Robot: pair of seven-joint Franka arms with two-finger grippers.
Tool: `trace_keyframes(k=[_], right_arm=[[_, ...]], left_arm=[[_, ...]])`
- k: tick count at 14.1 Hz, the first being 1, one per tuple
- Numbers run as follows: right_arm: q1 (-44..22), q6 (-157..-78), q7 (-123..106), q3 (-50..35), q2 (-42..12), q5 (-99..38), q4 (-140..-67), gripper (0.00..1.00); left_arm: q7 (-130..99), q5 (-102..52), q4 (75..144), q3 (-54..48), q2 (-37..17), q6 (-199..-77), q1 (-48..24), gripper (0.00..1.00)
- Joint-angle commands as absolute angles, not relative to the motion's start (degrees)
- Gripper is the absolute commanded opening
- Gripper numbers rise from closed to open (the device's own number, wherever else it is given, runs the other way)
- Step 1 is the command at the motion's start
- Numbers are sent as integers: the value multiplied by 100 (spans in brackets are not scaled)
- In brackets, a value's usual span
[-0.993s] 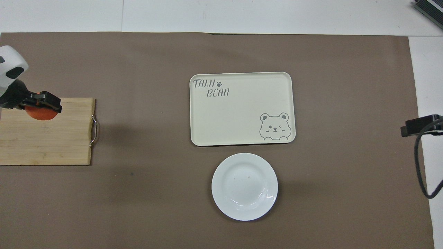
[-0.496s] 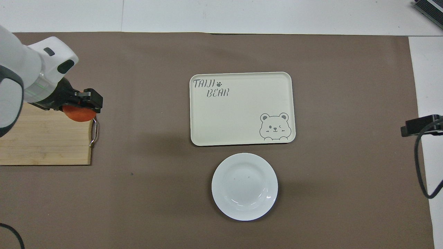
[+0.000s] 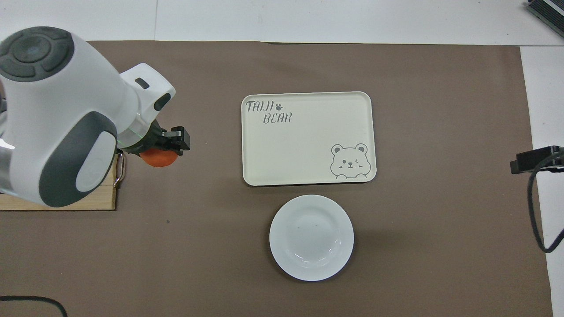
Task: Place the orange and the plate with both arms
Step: 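Lift the orange with the left gripper and carry it toward the plate, then lower the orange onto the white plate and open the left gripper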
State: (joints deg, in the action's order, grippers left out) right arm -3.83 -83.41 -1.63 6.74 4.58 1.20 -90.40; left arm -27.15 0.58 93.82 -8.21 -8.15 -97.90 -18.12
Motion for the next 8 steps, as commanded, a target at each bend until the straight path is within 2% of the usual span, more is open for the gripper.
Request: trace_keyframes(k=[1, 8], right_arm=[[-325, -8297, -149, 642, 457, 35, -8991, 100], [-325, -8297, -141, 642, 457, 35, -8991, 100]], left_arm=[[-3311, 79, 10036, -729, -598, -10300, -2283, 0], [-4420, 70, 11195, -729, -624, -11652, -3356, 0]])
